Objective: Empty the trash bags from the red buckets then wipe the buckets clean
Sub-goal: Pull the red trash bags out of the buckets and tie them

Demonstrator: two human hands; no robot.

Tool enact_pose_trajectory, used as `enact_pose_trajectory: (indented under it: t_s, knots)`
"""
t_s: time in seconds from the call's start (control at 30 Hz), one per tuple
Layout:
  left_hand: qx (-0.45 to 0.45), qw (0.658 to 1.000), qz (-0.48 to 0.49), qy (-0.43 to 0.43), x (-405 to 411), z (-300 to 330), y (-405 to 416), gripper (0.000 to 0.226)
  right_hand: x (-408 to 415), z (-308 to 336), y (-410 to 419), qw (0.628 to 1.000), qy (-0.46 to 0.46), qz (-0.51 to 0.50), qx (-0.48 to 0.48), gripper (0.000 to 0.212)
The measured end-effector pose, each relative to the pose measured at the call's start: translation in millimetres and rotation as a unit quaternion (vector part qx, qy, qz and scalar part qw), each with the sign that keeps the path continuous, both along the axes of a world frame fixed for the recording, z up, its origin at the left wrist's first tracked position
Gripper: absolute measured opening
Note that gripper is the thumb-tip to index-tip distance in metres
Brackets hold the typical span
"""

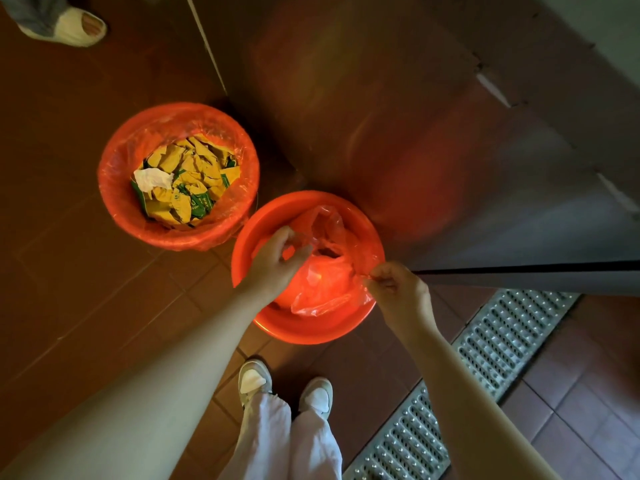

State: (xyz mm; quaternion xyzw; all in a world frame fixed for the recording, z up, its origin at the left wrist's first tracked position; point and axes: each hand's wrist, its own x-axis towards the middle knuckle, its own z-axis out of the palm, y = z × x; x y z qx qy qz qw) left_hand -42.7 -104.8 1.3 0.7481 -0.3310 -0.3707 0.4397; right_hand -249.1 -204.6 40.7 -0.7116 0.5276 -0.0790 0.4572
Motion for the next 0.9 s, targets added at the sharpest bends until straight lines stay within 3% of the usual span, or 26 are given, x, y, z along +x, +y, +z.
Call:
enact_pose_trajectory:
  t_s: [0.27,0.63,0.77,0.9]
  knots:
    - [-0.012,0.999,0.001,0.032,-24.7,-14.6,-35.4,0.016,-23.5,-12.5,-4.2,0.992,0.006,-0.117,0.036,0.015]
    - [0.004,0.988,-0.142,0.068,-80.7,-29.8,-64.5,0.009,-58.5,-23.8,0.7,0.974,0.003,-0.198,0.110,0.004]
    - [0.022,0.971,-0.234,0.042,-96.2,-29.7,-62.8,0.043,-68.5,-20.8,5.6,0.969,-0.021,-0.207,0.133,0.011]
    - [0.022,0.930,-0.366,-0.031,-106.0,-34.9,-57.8,0.083,-73.4,-22.8,11.2,0.966,-0.022,-0.207,0.151,0.010]
